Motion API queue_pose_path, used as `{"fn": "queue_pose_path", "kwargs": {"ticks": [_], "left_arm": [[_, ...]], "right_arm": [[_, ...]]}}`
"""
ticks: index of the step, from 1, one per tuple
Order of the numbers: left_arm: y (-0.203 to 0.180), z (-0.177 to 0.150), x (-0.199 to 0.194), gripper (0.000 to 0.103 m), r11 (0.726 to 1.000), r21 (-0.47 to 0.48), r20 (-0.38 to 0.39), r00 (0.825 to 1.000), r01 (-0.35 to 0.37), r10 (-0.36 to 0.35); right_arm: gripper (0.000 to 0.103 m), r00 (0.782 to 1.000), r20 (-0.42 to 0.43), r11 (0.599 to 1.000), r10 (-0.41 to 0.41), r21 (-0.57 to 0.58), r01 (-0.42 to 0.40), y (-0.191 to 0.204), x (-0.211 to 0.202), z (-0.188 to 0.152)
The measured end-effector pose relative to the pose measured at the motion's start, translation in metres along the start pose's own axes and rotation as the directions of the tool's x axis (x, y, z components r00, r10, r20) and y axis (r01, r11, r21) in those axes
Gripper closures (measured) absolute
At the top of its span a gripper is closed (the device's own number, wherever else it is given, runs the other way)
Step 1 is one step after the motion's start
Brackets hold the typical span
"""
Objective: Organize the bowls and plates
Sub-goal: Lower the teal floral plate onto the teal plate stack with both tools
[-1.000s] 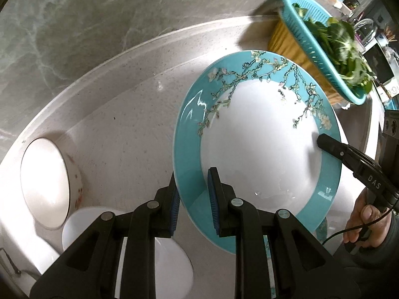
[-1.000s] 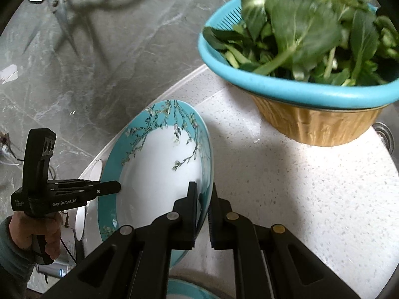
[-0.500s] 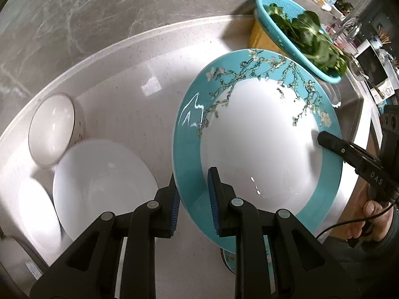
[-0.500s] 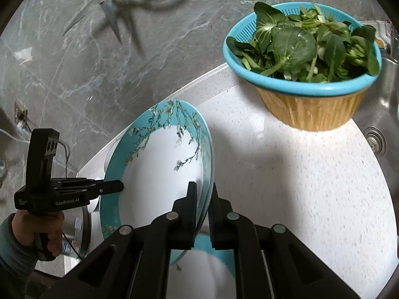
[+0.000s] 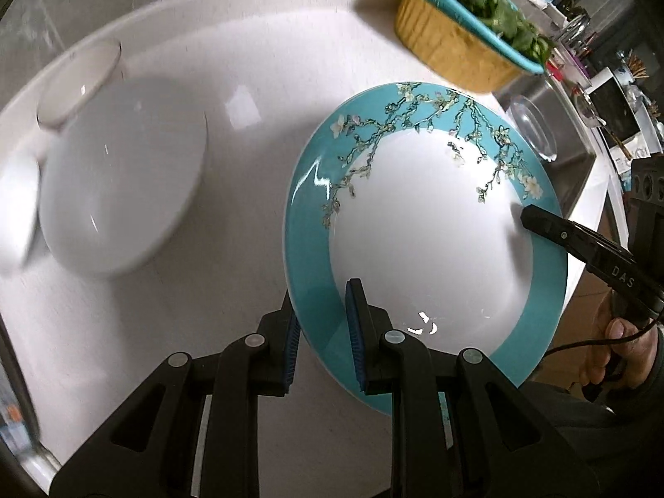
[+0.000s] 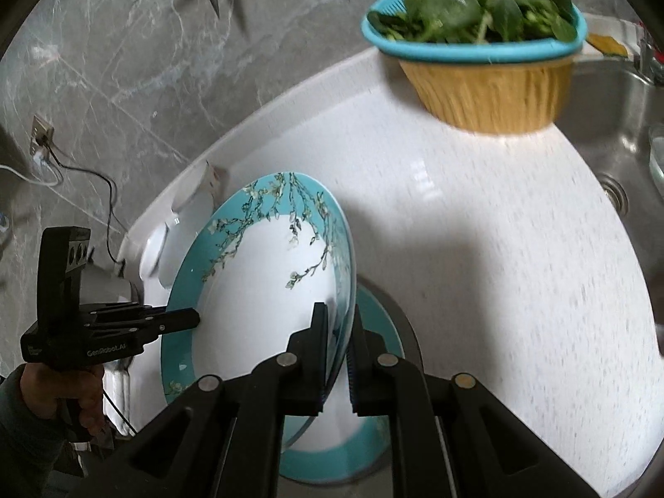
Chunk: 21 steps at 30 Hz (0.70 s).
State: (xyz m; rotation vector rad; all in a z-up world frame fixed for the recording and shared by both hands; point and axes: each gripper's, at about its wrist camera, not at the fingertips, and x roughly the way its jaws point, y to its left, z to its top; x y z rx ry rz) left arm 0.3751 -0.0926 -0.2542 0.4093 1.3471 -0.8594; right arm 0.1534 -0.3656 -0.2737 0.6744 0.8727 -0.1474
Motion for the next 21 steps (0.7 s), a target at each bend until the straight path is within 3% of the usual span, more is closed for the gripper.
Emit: {"fn": "queue_pose_path", "kwargs": {"ticks": [12,21], "left_arm": [[-0.013,-0.046,0.022,0.084,0.999,-0.01,-0.001,0.999,-0.039,0.039],[-0.012,-0.044,0.034,0.083,0.999,-0.008,0.006,0.999,-0.052,0.052]], "right_arm": [[0.091,0.997,-0.061,0.998,-0.053,-0.041,0.051,-0.005,0.015,-0.033],[0.09,0.994,-0.059,0.992,-0.097,-0.088,0.092,-0.003,0.019,-0.037]]}}
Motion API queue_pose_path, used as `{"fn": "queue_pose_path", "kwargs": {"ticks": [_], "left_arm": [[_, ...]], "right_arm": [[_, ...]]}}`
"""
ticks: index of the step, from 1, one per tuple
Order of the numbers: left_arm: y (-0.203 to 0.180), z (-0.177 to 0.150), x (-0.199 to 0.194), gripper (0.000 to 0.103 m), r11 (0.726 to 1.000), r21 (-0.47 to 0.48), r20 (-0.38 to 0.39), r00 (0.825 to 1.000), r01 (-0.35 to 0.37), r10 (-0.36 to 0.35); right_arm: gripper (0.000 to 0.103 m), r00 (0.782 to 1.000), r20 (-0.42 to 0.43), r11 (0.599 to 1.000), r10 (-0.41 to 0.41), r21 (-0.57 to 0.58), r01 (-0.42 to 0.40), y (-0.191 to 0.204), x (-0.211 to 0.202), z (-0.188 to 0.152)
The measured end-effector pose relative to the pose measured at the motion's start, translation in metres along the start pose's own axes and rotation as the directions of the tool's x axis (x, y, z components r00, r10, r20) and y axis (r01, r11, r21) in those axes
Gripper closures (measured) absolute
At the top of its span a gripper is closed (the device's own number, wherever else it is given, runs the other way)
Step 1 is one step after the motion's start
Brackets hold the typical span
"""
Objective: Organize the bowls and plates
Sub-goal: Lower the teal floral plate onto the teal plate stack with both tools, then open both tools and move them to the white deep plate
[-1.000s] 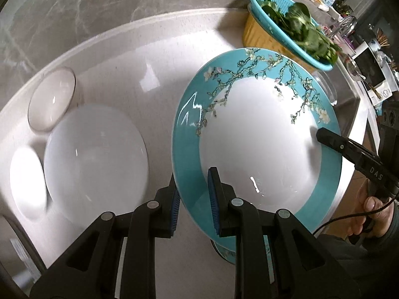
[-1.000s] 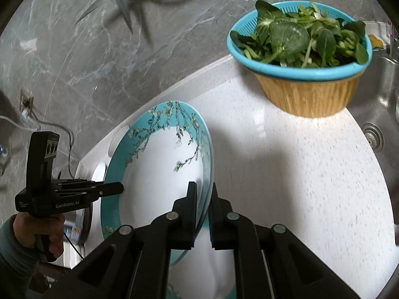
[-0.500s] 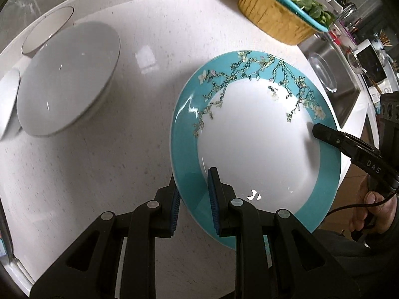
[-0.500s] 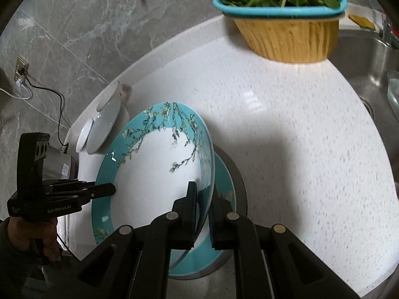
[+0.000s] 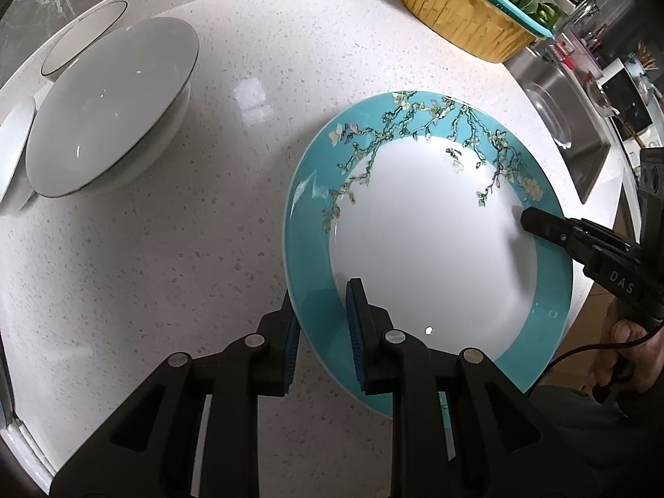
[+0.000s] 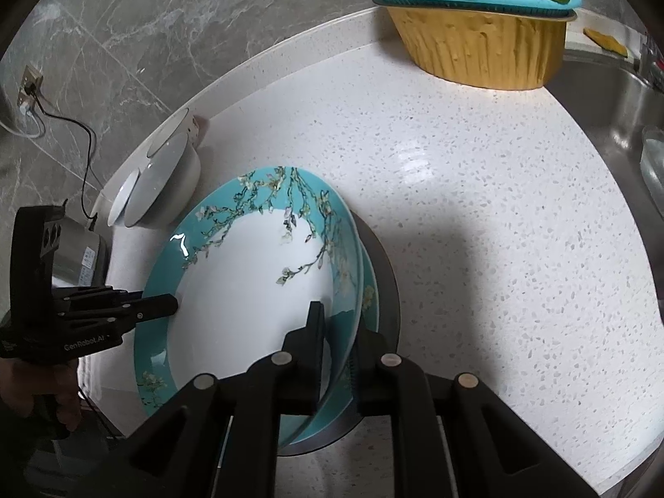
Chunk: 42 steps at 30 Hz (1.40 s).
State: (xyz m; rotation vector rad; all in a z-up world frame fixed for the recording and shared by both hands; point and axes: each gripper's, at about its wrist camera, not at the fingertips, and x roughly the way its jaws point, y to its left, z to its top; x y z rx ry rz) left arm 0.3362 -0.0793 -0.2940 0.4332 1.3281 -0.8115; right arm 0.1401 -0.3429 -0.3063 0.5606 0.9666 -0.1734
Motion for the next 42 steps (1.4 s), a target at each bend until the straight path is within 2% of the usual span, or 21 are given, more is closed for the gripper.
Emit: {"fn": "queue_pose_path", "kwargs": {"ticks": [13,16,20,30,34,38,42], "left_arm": [[-0.005,-0.006,0.012,0.082,0.999,0.003,0.035,0.998,-0.042,0.042],[-0.011,-0.007,0.012,0.081,0.997,0.027,0.048,0.996,-0.076,0.075],[-0.012,-0.01,0.012,0.081,0.996,0.028,0.065,0.995,-0.083,0.082],[-0.02,-0.016,0.011,0.079,0.99,0.038,0.106,0.986,-0.136,0.131],[-0.026,-0.019,0.01,0.077,0.985,0.047,0.132,0.978,-0.166,0.159],[-0.034,-0.02,0.012,0.074,0.979,0.052,0.149,0.97,-0.199,0.19],[-0.043,-0.019,0.014,0.068,0.97,0.051,0.176,0.959,-0.236,0.224]], "right_arm": [[0.086,0.995,0.04,0.988,-0.088,-0.123,0.093,0.013,0.004,-0.008],[0.084,0.992,0.052,0.98,-0.114,-0.156,0.121,0.017,0.004,-0.01],[0.082,0.984,0.075,0.962,-0.161,-0.212,0.174,0.024,0.004,-0.015],[0.073,0.943,0.117,0.886,-0.312,-0.323,0.333,0.041,0.01,-0.023],[0.071,0.934,0.117,0.874,-0.337,-0.331,0.357,0.042,0.013,-0.025],[0.069,0.919,0.133,0.843,-0.37,-0.368,0.393,0.046,0.013,-0.03],[0.069,0.927,0.127,0.846,-0.353,-0.38,0.374,0.043,0.012,-0.029]]}}
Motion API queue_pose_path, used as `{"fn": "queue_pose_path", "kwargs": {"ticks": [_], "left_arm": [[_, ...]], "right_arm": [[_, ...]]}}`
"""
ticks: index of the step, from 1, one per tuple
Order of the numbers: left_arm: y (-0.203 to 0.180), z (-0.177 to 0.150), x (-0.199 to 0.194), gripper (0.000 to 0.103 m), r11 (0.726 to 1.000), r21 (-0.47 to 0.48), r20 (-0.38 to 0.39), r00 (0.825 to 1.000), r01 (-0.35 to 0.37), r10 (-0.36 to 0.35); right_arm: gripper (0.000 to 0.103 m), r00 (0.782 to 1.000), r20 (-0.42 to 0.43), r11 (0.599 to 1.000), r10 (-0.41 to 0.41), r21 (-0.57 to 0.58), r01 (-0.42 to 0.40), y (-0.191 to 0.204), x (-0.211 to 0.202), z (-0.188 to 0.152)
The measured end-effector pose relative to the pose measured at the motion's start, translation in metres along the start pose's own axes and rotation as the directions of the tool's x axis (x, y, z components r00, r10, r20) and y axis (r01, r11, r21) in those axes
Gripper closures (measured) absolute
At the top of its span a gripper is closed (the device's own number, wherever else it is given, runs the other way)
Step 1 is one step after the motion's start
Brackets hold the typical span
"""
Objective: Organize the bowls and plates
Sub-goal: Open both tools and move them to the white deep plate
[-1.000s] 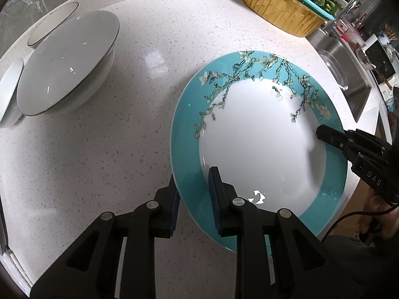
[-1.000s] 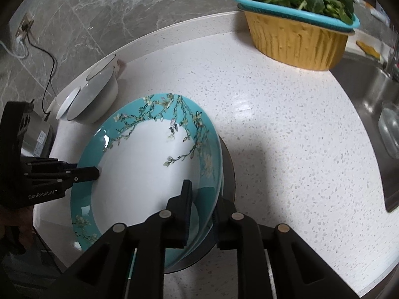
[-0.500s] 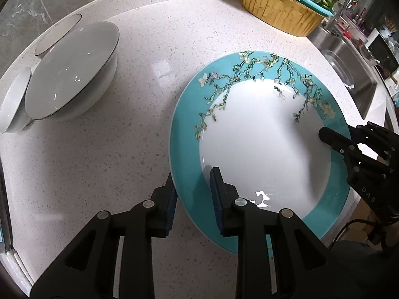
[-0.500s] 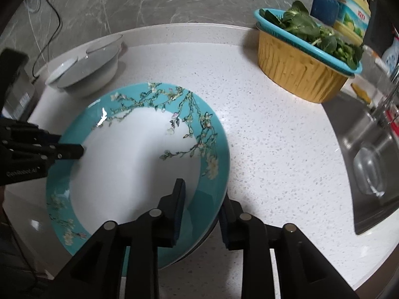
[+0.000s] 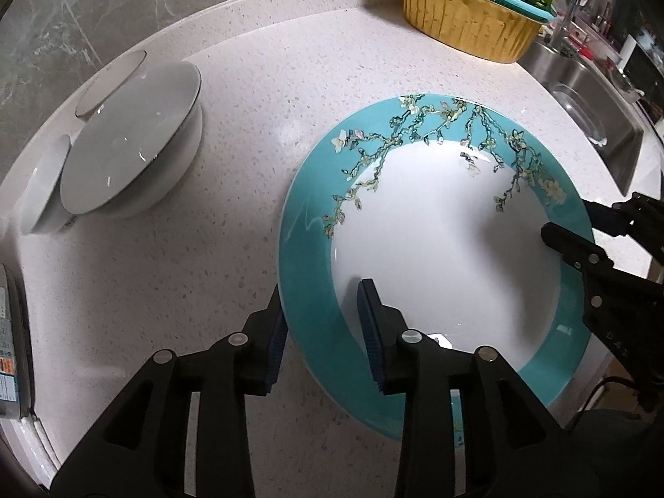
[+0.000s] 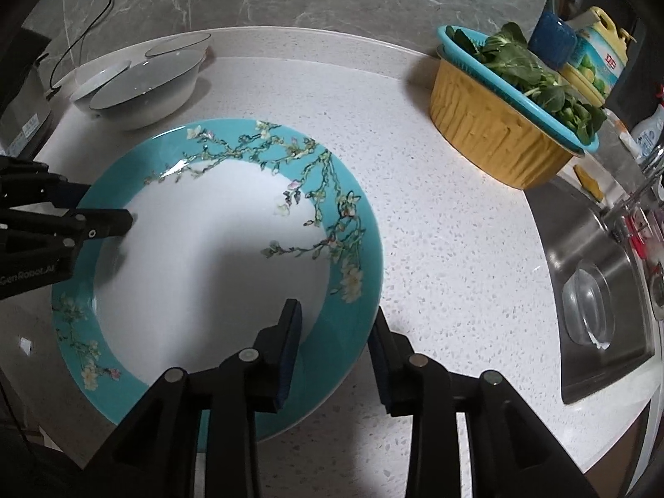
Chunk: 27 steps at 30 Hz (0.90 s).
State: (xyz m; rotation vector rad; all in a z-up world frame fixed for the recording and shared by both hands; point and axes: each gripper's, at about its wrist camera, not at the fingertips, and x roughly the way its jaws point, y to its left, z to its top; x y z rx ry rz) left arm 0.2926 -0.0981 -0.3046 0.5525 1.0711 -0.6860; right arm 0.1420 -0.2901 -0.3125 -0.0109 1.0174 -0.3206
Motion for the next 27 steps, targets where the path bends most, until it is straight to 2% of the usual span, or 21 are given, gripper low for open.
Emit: {"fn": "queue_pose_path", "kwargs": {"ticks": [3,7,10,12,14,16,19,20,21,22,23,25,26,27], "left_arm": [[-0.007,-0.001,0.0,0.056,0.999,0.014,0.026,0.998,-0.049,0.048],[-0.002,-0.004,0.0,0.041,0.996,-0.058,0.025,0.997,-0.068,0.07],[0.008,-0.007,-0.005,0.041,0.988,-0.132,0.007,0.996,-0.084,0.085],[0.018,-0.01,-0.02,0.041,0.975,-0.199,0.021,0.995,-0.096,0.102],[0.037,-0.011,-0.04,0.04,0.954,-0.289,0.06,0.993,-0.078,0.099],[0.064,-0.009,-0.057,0.033,0.922,-0.381,0.087,0.99,-0.067,0.108],[0.113,0.002,-0.067,0.032,0.873,-0.486,0.087,0.992,-0.039,0.093],[0.127,0.007,-0.066,0.032,0.857,-0.513,0.077,0.993,-0.042,0.094],[0.146,0.012,-0.063,0.032,0.834,-0.55,0.065,0.995,-0.03,0.079],[0.162,0.014,-0.058,0.032,0.81,-0.587,0.059,0.997,-0.002,0.045],[0.176,0.017,-0.052,0.032,0.79,-0.613,0.049,0.999,0.012,0.023],[0.202,0.023,-0.04,0.032,0.751,-0.659,0.036,0.999,0.031,-0.009],[0.211,0.026,-0.037,0.032,0.747,-0.664,0.037,0.999,0.038,-0.018],[0.219,0.031,-0.034,0.032,0.751,-0.658,0.05,0.999,0.048,-0.02]], "right_arm": [[0.069,0.999,0.006,0.999,0.031,-0.006,-0.031,-0.005,0.001,0.001],[0.068,0.997,0.016,0.997,0.07,-0.01,-0.07,-0.013,0.001,0.003],[0.056,0.995,0.058,0.996,0.083,-0.02,-0.082,-0.026,-0.008,0.008],[0.042,0.992,0.082,0.996,0.092,-0.001,-0.092,-0.042,-0.013,0.014],[0.04,0.989,0.102,0.994,0.107,0.011,-0.108,-0.055,-0.019,0.025],[0.036,0.978,0.135,0.987,0.159,0.014,-0.162,-0.068,-0.023,0.047],[0.033,0.949,0.145,0.958,0.281,0.022,-0.287,-0.074,-0.023,0.102],[0.033,0.929,0.142,0.938,0.34,0.024,-0.347,-0.071,-0.022,0.127],[0.026,0.905,0.148,0.914,0.398,0.023,-0.405,-0.065,-0.022,0.151],[0.019,0.882,0.144,0.89,0.448,0.024,-0.456,-0.057,-0.02,0.172],[0.006,0.856,0.104,0.859,0.506,0.034,-0.511,-0.044,-0.011,0.196],[0.006,0.825,0.036,0.823,0.563,0.065,-0.564,-0.021,0.007,0.225],[0.006,0.823,0.015,0.821,0.568,0.068,-0.567,-0.006,0.018,0.241],[0.006,0.837,-0.006,0.837,0.546,0.051,-0.545,0.009,0.029,0.252]]}}
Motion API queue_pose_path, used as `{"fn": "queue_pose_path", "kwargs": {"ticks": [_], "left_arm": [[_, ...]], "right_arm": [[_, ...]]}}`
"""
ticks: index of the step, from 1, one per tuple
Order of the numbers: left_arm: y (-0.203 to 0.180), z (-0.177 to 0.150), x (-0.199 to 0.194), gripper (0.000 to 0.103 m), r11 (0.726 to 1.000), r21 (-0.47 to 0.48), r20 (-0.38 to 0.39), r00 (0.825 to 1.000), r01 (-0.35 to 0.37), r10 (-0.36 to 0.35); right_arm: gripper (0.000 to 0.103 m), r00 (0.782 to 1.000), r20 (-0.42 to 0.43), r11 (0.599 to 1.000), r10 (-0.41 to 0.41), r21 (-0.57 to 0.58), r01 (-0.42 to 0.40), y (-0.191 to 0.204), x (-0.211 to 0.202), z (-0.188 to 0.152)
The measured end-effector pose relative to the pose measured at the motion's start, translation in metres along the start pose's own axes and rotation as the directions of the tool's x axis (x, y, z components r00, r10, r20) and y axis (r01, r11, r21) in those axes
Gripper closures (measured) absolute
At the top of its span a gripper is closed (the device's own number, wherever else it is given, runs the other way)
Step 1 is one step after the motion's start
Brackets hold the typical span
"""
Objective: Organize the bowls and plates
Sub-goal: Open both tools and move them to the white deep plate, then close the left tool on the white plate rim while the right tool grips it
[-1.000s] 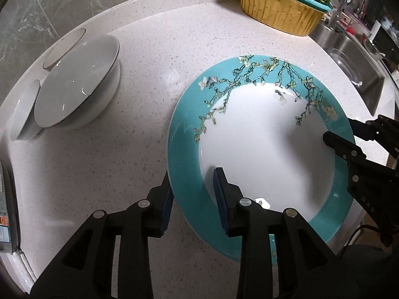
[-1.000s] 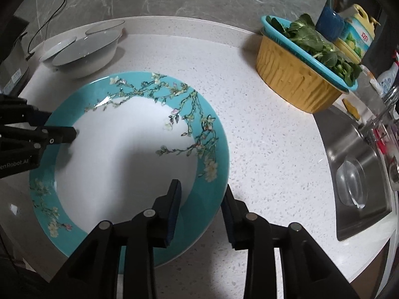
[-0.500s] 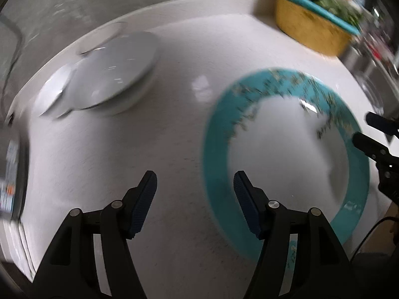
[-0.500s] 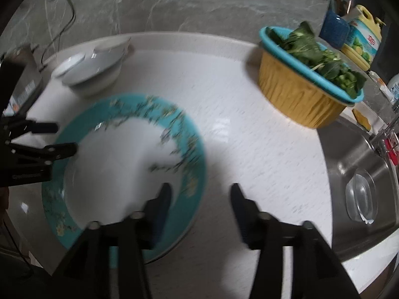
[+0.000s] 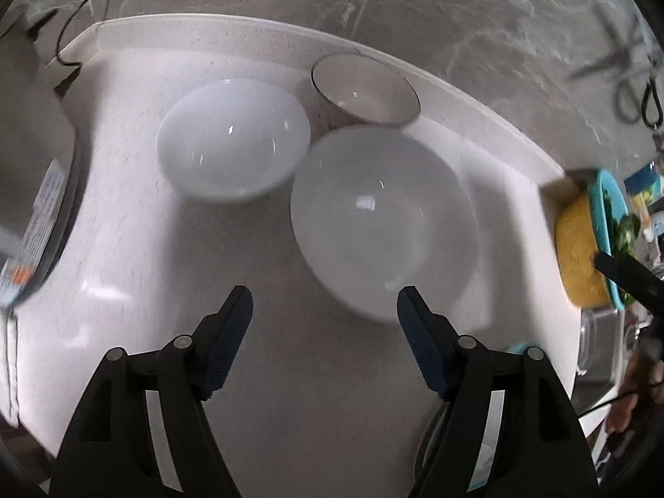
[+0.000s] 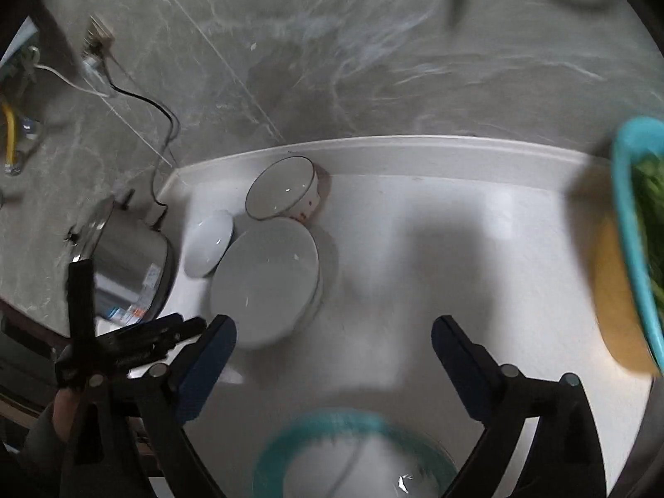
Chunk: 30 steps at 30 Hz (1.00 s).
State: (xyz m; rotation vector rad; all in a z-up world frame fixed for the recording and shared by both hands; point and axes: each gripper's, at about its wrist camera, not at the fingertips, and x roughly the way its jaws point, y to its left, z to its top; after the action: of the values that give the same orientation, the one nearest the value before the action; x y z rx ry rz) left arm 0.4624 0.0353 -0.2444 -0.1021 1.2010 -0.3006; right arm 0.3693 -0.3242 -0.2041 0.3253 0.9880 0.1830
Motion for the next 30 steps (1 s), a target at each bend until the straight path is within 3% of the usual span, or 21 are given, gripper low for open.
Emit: {"fn": "queue_pose_path", "kwargs": {"ticks": [2,4,6,13,19,21,24,30], "left_arm": [[0.006,0.011,0.007,0.032,1.0,0.006,-0.014,1.0,-0.01,0.01],[0.014,0.015,0.021,0.032,1.0,-0.017,-0.05,0.999,0.015,-0.016],[0.017,0.015,0.031,0.032,0.999,-0.029,-0.069,0.997,0.035,-0.037],[0.023,0.018,0.059,0.035,0.995,-0.084,-0.073,0.996,0.053,-0.059],[0.016,0.021,0.08,0.056,0.997,-0.077,-0.082,0.996,0.025,-0.031],[0.013,0.025,0.09,0.063,0.997,-0.074,-0.086,0.996,0.024,-0.03],[0.011,0.029,0.099,0.08,0.998,-0.062,-0.095,0.995,0.028,-0.033],[0.009,0.035,0.11,0.09,0.999,-0.045,-0.097,0.995,0.023,-0.028]], "right_arm": [[0.008,0.996,-0.069,0.999,-0.052,0.002,0.053,0.008,0.037,0.017],[0.014,0.993,-0.118,0.999,-0.022,0.032,0.026,0.007,0.066,0.024],[0.027,0.985,-0.169,0.998,-0.037,0.041,0.045,0.008,0.088,0.027],[0.031,0.969,-0.246,1.0,-0.008,0.008,0.01,0.006,0.134,0.029],[0.044,0.959,-0.283,0.999,0.008,-0.033,-0.018,0.007,0.152,0.032],[0.064,0.954,-0.299,0.998,0.023,-0.048,-0.039,0.008,0.159,0.031],[0.085,0.95,-0.312,0.997,0.021,-0.069,-0.045,0.013,0.168,0.03],[0.092,0.947,-0.321,0.995,0.024,-0.086,-0.054,0.02,0.17,0.029]]}}
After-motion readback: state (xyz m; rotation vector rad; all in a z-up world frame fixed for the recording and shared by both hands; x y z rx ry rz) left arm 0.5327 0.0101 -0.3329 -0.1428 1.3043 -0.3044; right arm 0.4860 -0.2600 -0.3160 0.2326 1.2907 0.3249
